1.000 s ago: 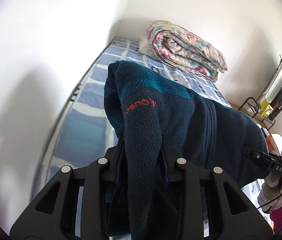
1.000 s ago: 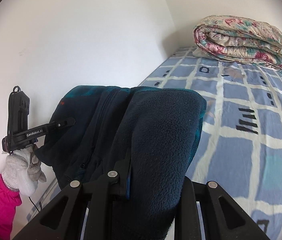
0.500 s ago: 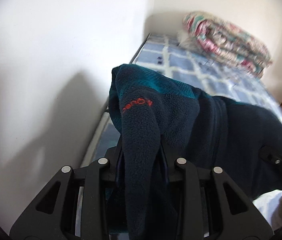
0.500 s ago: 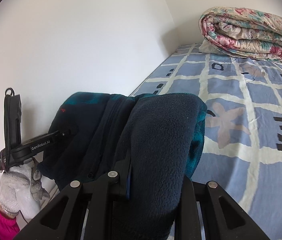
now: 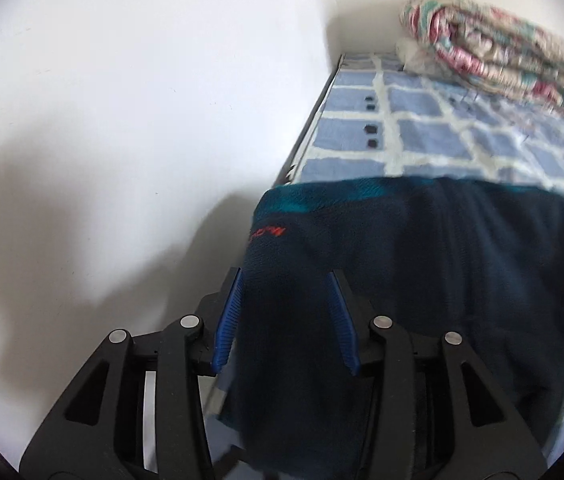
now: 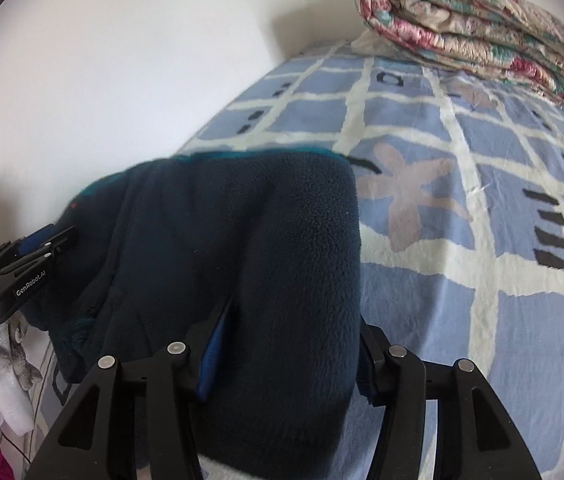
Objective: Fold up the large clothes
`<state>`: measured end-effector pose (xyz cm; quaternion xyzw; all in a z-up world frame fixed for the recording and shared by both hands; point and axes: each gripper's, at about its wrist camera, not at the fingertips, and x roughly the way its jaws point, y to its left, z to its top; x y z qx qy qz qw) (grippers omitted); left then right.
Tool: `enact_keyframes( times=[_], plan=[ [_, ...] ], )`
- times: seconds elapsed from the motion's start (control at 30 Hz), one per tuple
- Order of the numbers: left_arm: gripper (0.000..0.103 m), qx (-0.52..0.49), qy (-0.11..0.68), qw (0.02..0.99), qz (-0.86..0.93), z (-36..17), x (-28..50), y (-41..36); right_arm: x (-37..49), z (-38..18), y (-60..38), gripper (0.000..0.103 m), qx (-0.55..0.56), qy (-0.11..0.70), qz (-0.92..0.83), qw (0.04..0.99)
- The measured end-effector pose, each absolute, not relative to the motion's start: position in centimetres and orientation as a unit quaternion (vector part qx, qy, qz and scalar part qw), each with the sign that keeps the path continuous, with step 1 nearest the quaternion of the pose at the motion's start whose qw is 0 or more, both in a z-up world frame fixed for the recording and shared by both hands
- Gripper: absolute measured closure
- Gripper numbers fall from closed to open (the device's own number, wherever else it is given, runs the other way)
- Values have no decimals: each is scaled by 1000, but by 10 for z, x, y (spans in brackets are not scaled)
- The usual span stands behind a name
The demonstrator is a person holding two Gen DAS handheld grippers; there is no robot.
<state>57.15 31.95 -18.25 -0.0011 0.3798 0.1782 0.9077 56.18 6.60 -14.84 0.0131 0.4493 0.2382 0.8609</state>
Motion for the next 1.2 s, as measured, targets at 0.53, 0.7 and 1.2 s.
enact_keyframes(
  times=[0.53, 0.7, 1.2],
  plan=[
    [58, -20, 297, 947, 119, 16, 374, 229, 408, 42, -17, 47, 17, 355, 269, 895],
    [58, 2, 254, 962, 103, 93, 276, 180, 324, 119, -61, 47, 2, 307, 262, 915],
    [47, 58, 162, 985, 26, 214, 8, 39, 65, 252, -196, 47, 4, 217, 258, 941]
  ],
)
